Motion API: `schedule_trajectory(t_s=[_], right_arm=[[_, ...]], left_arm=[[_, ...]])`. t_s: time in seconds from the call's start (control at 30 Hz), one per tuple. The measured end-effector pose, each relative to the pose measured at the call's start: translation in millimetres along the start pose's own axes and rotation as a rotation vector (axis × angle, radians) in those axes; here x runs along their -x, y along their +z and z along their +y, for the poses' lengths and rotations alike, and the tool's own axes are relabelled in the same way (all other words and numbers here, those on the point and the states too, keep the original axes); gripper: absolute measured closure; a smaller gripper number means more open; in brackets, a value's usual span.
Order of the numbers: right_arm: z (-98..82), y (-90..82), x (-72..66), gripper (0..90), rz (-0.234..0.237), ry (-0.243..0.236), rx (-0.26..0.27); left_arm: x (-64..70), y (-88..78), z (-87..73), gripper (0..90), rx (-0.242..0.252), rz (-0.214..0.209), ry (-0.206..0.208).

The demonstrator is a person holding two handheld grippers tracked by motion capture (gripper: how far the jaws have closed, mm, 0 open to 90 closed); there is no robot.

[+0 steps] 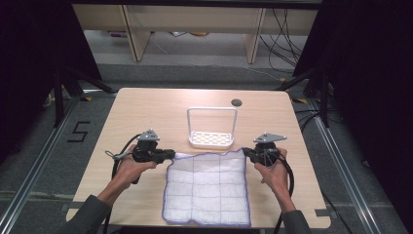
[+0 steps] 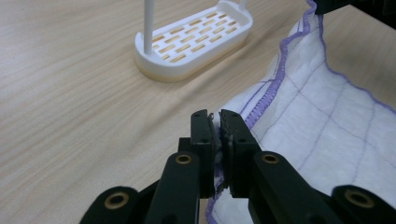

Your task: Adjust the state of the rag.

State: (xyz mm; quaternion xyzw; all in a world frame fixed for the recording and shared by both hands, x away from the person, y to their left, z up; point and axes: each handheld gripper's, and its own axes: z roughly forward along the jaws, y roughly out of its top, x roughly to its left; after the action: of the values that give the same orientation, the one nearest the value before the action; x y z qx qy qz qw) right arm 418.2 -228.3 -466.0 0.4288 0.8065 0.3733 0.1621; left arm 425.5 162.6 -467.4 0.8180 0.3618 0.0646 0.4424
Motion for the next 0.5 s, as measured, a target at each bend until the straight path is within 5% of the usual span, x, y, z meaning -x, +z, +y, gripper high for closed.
schedule_trajectory(t_s=[0.2, 0.3, 0.33, 0.37, 0.47, 0.5], right_arm=[[-3.8, 23.0, 4.4, 89.4, -0.03, -0.005, -0.089], [-5.7, 32.3, 8.0, 89.0, -0.037, -0.035, -0.1], [-5.7, 33.7, 7.0, 88.4, -0.041, -0.002, -0.113], [-6.5, 36.0, 8.9, 86.7, -0.045, -0.021, -0.105], [-7.1, 38.7, 8.3, 66.7, -0.094, 0.03, -0.13], [-6.9, 36.6, 9.5, 66.1, -0.108, 0.006, -0.125]], left_arm=[[-16.0, 23.7, -6.6, 82.8, -0.052, 0.017, -0.063], [-23.4, 31.5, -8.9, 80.5, -0.08, 0.031, -0.062], [-24.6, 31.9, -8.9, 77.9, -0.087, 0.036, -0.071], [-26.0, 32.4, -9.3, 74.0, -0.084, 0.047, -0.084], [-29.3, 26.8, -9.3, 53.3, -0.087, 0.103, -0.062], [-28.3, 23.2, -9.3, 49.1, -0.083, 0.132, -0.062]])
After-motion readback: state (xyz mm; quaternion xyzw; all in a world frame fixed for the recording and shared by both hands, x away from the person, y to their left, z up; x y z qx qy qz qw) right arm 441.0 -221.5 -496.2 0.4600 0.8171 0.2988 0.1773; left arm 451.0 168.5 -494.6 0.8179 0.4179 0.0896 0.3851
